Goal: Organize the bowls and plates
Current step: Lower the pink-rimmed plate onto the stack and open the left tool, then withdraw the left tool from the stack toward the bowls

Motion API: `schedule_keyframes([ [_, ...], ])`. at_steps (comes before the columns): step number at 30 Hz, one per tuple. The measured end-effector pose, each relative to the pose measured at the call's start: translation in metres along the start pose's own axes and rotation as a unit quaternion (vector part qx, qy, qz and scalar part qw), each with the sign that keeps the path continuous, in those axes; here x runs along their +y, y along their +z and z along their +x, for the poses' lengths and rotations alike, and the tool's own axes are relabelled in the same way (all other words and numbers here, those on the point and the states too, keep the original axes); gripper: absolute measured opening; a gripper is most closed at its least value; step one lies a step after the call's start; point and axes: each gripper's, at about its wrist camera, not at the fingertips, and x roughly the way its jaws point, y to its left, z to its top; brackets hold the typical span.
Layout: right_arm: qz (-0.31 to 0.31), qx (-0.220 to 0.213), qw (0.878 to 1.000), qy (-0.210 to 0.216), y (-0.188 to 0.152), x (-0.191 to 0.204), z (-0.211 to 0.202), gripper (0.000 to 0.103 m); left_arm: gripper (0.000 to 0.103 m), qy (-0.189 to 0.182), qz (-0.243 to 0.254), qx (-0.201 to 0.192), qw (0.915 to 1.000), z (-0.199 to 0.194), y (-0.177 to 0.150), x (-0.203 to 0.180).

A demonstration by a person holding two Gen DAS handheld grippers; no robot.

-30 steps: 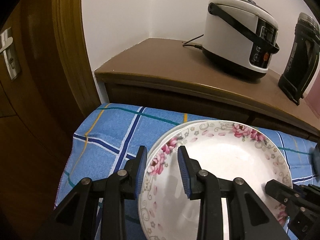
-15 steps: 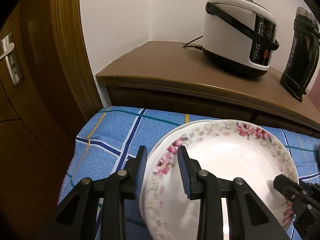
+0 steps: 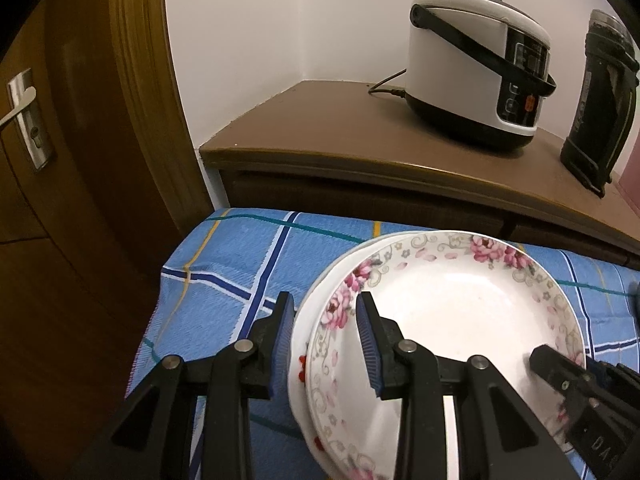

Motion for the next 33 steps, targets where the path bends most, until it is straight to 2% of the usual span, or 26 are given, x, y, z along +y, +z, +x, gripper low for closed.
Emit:
schedule_keyframes([
  [1, 0.004, -0.001, 1.0, 0.003, 0.0, -0.002, -0.001, 0.024, 0.04, 0.003, -0.001, -0.001, 1.0, -0.002, -0.001, 0.001],
  [4, 0.009, -0.025, 1.0, 0.008, -0.002, -0.003, -0.014, 0.027, 0.054, 0.013, -0.003, -0.01, 0.9999, -0.008, -0.003, 0.003],
  [6, 0.005, -0.039, 0.999, 0.006, -0.003, -0.001, -0.024, 0.043, 0.062, 0.022, 0.0, -0.016, 0.9996, -0.013, -0.004, 0.003],
  [8, 0.002, -0.053, 0.999, 0.001, -0.004, 0.002, -0.034, 0.049, 0.063, 0.026, 0.002, -0.022, 0.9994, -0.017, -0.005, 0.003],
  [13, 0.014, -0.068, 0.998, 0.003, -0.006, 0.003, -0.046, 0.053, 0.064, 0.026, -0.004, -0.019, 0.9995, -0.022, -0.008, 0.005],
  [20, 0.056, -0.082, 0.995, -0.001, -0.016, 0.002, -0.054, 0.073, 0.064, 0.03, 0.002, -0.022, 0.9993, -0.034, -0.015, 0.005],
  [27, 0.075, -0.111, 0.991, 0.009, -0.029, 0.002, -0.082, 0.074, 0.065, 0.03, 0.003, -0.046, 0.9985, -0.064, -0.026, 0.007],
  [33, 0.071, -0.129, 0.989, 0.009, -0.044, -0.001, -0.112, 0.078, 0.065, 0.007, 0.017, -0.063, 0.9978, -0.092, -0.037, -0.012],
])
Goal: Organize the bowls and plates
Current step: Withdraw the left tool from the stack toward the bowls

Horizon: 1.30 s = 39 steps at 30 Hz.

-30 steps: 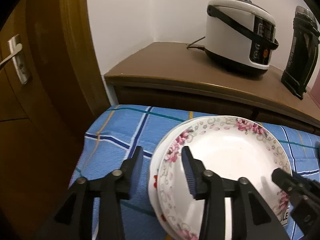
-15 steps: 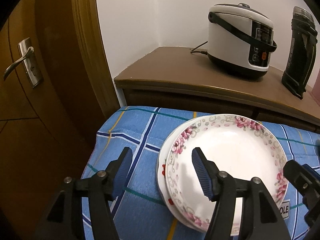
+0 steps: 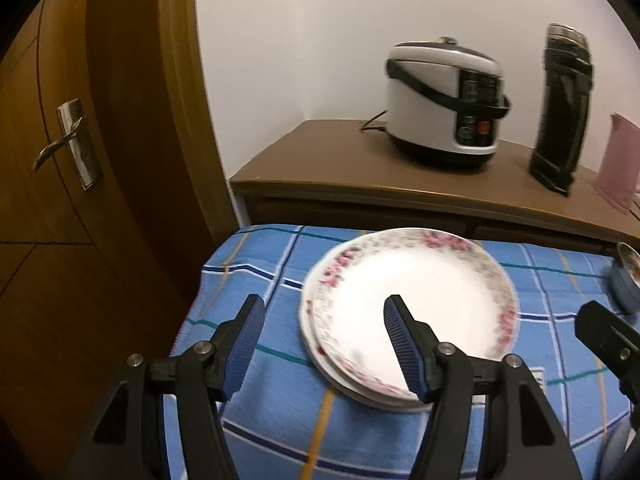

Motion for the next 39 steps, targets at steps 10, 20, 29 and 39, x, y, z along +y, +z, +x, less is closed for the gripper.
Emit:
schedule_keyframes([
  [10, -0.007, -0.036, 0.999, -0.027, -0.006, -0.027, -0.042, 0.079, 0.065, -0.043, 0.018, -0.006, 0.9989, -0.033, -0.012, -0.042],
  [20, -0.013, -0.103, 0.993, -0.063, -0.007, -0.079, -0.105, 0.079, 0.065, -0.113, 0.068, -0.001, 0.9913, -0.064, -0.025, -0.11],
  [29, 0.008, -0.143, 0.982, -0.121, -0.006, -0.15, -0.165, 0.079, 0.065, -0.163, 0.124, -0.003, 0.9788, -0.088, -0.031, -0.186],
  [39, 0.036, -0.16, 0.973, -0.164, -0.012, -0.212, -0.205, 0.079, 0.065, -0.186, 0.19, -0.005, 0.9639, -0.107, -0.039, -0.257],
])
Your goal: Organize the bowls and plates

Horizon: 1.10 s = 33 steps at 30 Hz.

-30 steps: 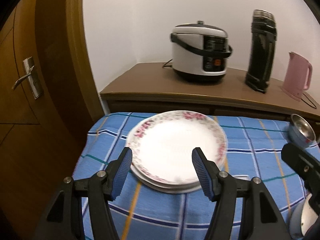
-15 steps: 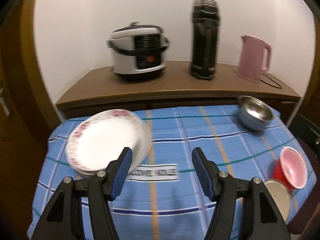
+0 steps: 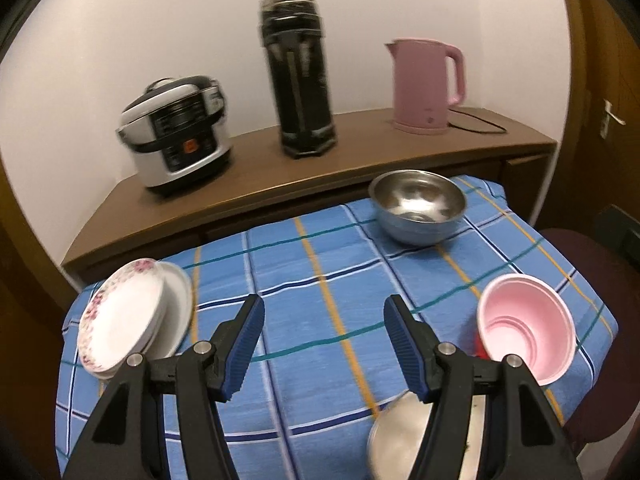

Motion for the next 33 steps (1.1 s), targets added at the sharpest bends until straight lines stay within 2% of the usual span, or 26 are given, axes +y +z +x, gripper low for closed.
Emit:
schedule_keyframes([
  [5, 0.011, 0.0, 1.0, -0.023, 0.001, -0.033, -0.007, 0.079, 0.065, -0.014, 0.012, 0.009, 0.9998, 0.006, 0.004, -0.02],
  [9, 0.01, 0.008, 1.0, -0.029, 0.001, -0.051, -0.008, 0.074, 0.065, -0.022, 0.027, 0.016, 0.9993, 0.009, 0.007, -0.035],
  [12, 0.011, 0.024, 0.999, -0.023, -0.002, -0.063, -0.006, 0.073, 0.065, -0.031, 0.038, 0.025, 0.9985, 0.011, 0.009, -0.043],
  [16, 0.011, 0.043, 0.999, -0.008, -0.007, -0.074, -0.001, 0.067, 0.065, -0.06, 0.041, 0.05, 0.9961, 0.018, 0.01, -0.049],
  [22, 0.002, 0.087, 0.996, 0.018, -0.02, -0.077, 0.017, 0.061, 0.065, -0.078, 0.061, 0.072, 0.9925, 0.024, 0.008, -0.068],
  [24, 0.0, 0.1, 0.995, 0.023, -0.025, -0.078, 0.023, 0.05, 0.065, -0.093, 0.064, 0.078, 0.9905, 0.026, 0.008, -0.075],
  [26, 0.006, 0.112, 0.993, 0.026, -0.028, -0.082, 0.028, 0.044, 0.065, -0.101, 0.065, 0.084, 0.9892, 0.029, 0.008, -0.08],
  [33, 0.019, 0.128, 0.991, 0.027, -0.033, -0.092, 0.036, 0.043, 0.065, -0.105, 0.076, 0.102, 0.9863, 0.041, 0.004, -0.095],
])
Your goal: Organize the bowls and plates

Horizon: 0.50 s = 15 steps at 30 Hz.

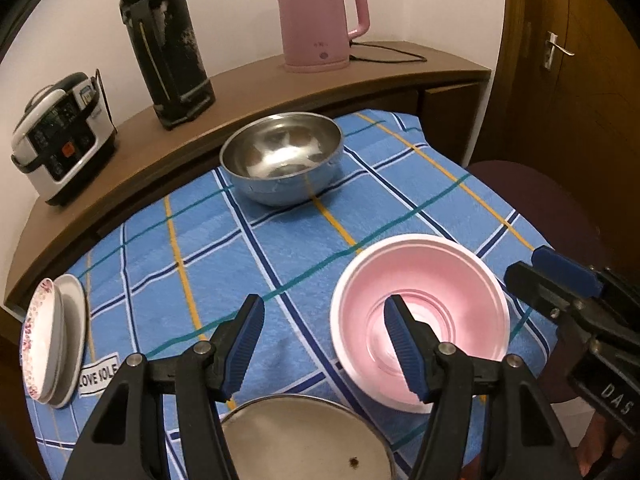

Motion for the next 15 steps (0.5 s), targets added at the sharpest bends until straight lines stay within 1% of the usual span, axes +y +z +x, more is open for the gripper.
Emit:
schedule_keyframes([
  [4, -0.003, 0.017, 1.0, 0.003, -0.003, -0.001, 0.008, 0.043, 0.065, -0.01, -0.004, 0.01, 0.9999, 0.007, 0.0, -0.002],
  [6, -0.004, 0.025, 1.0, 0.007, -0.005, 0.0, 0.013, 0.036, 0.065, -0.013, -0.008, 0.014, 0.9998, 0.01, 0.0, -0.002],
  [10, -0.012, 0.04, 0.999, 0.005, -0.006, 0.001, 0.022, 0.026, 0.064, -0.013, 0.0, 0.014, 0.9998, 0.013, 0.0, -0.006],
  [11, -0.011, 0.044, 0.999, 0.007, -0.007, 0.001, 0.024, 0.023, 0.058, -0.013, 0.001, 0.013, 0.9998, 0.013, -0.001, -0.007],
  [12, -0.01, 0.049, 0.999, 0.01, -0.008, 0.0, 0.026, 0.021, 0.049, -0.015, 0.001, 0.014, 0.9998, 0.014, -0.001, -0.007],
  [14, -0.006, 0.054, 0.998, 0.014, -0.009, 0.0, 0.028, 0.018, 0.041, -0.023, -0.001, 0.022, 0.9995, 0.017, 0.0, -0.007],
  [15, -0.006, 0.056, 0.998, 0.014, -0.01, -0.001, 0.029, 0.016, 0.041, -0.026, -0.002, 0.026, 0.9993, 0.019, 0.0, -0.007],
])
